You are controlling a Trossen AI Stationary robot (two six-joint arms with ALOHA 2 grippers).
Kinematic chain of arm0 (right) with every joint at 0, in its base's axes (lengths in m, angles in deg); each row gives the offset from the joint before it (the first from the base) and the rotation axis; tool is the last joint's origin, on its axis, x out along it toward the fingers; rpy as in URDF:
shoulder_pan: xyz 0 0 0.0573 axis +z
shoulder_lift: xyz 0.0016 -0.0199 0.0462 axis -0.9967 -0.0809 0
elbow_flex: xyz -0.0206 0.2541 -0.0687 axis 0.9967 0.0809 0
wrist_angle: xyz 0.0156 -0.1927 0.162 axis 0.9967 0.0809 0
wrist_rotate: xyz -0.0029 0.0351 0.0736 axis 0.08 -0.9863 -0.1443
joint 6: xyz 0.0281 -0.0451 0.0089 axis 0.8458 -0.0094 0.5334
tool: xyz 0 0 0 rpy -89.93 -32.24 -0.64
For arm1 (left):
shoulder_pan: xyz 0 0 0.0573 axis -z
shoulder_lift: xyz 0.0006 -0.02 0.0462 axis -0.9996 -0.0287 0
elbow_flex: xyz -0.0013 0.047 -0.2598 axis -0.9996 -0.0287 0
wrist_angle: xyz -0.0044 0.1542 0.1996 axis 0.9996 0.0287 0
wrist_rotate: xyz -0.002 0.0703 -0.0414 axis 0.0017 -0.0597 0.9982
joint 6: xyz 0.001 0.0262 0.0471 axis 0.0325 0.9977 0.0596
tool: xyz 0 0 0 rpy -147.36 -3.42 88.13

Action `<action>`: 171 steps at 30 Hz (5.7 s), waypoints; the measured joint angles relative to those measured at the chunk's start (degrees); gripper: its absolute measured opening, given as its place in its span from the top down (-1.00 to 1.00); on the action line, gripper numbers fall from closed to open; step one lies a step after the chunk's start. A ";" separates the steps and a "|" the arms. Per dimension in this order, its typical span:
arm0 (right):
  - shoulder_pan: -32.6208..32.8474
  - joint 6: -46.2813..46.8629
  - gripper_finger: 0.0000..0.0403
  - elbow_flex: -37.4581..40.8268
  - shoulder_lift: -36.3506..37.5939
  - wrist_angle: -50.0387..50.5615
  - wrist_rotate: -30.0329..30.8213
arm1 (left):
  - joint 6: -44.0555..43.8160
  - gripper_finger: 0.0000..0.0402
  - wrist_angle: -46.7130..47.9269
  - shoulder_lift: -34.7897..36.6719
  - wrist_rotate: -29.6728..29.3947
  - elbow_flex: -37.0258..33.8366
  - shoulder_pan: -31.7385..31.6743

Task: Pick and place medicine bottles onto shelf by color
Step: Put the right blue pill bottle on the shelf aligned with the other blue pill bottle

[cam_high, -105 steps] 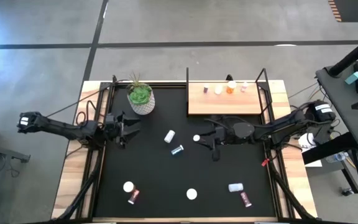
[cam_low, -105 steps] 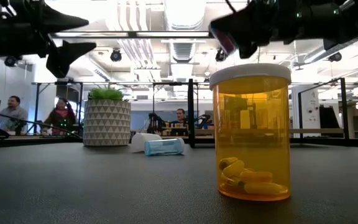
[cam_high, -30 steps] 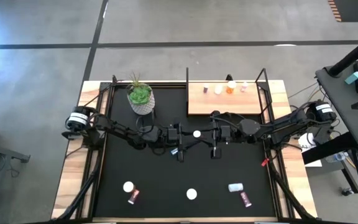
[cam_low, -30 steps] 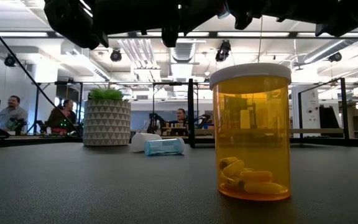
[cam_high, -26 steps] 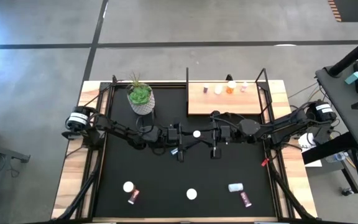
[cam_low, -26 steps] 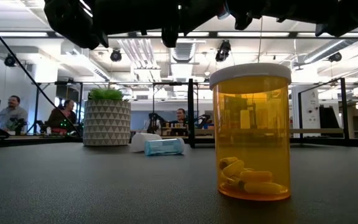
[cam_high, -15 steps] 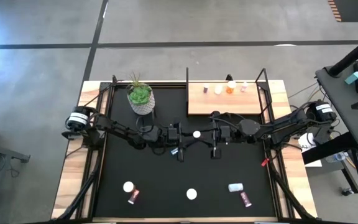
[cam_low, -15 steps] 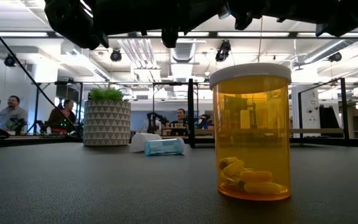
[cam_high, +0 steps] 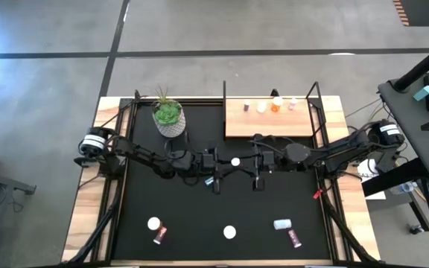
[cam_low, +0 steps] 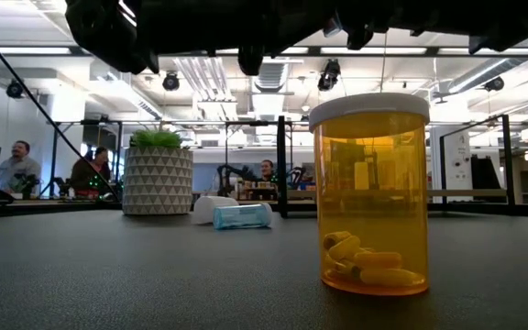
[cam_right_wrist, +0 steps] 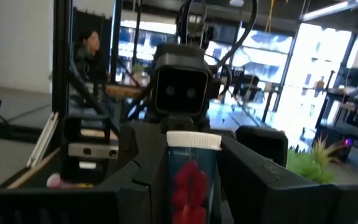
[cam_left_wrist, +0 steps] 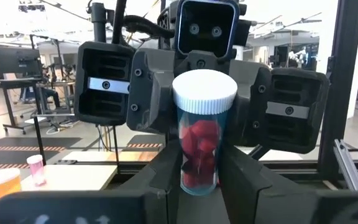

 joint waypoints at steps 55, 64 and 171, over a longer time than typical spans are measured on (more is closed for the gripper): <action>-0.12 5.95 -0.13 -13.53 7.12 43.97 0.66 | -5.88 0.65 6.79 -0.02 -1.17 1.16 -1.09; -0.07 6.60 -0.12 -13.60 8.57 44.30 0.27 | -5.86 0.65 5.71 0.00 -1.44 1.57 -2.50; -8.17 7.83 0.50 -9.75 16.73 52.41 20.06 | -4.37 -0.15 5.89 0.03 -6.76 0.07 -2.64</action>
